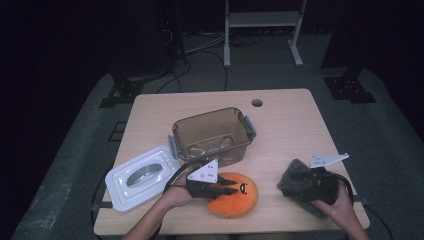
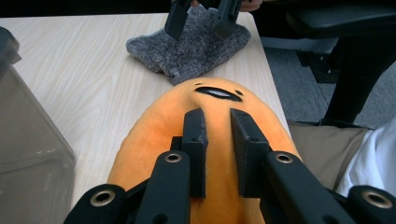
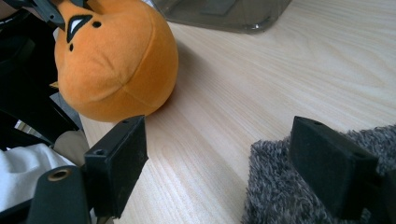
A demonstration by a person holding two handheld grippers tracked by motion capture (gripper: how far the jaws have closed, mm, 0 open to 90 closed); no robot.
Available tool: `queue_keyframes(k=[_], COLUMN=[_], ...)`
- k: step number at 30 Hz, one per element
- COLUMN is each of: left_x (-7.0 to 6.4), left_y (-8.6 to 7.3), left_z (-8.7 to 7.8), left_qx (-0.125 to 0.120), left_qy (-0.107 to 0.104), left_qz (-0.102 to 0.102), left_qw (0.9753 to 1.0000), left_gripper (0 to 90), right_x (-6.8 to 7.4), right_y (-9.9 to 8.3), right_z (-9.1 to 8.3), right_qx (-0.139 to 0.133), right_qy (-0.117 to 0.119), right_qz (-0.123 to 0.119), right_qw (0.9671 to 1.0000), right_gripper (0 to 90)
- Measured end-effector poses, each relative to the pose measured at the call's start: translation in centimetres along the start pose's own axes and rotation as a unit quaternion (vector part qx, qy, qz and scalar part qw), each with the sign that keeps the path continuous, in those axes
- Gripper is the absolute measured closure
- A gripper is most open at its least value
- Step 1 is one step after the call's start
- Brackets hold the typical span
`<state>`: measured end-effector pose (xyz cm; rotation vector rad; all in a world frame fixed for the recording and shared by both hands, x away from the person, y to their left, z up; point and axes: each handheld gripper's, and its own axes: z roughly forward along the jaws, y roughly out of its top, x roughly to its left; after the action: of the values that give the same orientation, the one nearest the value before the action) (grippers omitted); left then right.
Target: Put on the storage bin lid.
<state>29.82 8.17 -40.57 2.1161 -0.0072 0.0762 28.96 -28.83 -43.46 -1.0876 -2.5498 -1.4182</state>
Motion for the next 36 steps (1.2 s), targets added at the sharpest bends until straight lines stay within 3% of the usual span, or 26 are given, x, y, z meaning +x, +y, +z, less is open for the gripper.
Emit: queue_keyframes(k=[14,23,36], left_x=[0.0,0.3,1.7], left_y=[2.7,5.2,7.5], left_z=[-2.9,-4.9,-7.9], left_qx=[-0.032,-0.036,-0.058], left_qy=[0.006,0.024,0.052], left_qz=[0.003,0.018,0.021], left_qw=[0.9995,0.9989,0.9968], left_gripper=[77.4,77.3,77.2], right_x=[0.0,-0.2,-0.3], right_y=[0.1,0.0,0.0], right_z=[0.2,0.3,0.3], right_qx=[0.002,0.004,0.004], right_qy=[0.001,0.001,0.002], right_qz=[0.002,0.005,0.006], right_qw=[1.0,1.0,1.0], right_gripper=[18.6,18.6,18.6])
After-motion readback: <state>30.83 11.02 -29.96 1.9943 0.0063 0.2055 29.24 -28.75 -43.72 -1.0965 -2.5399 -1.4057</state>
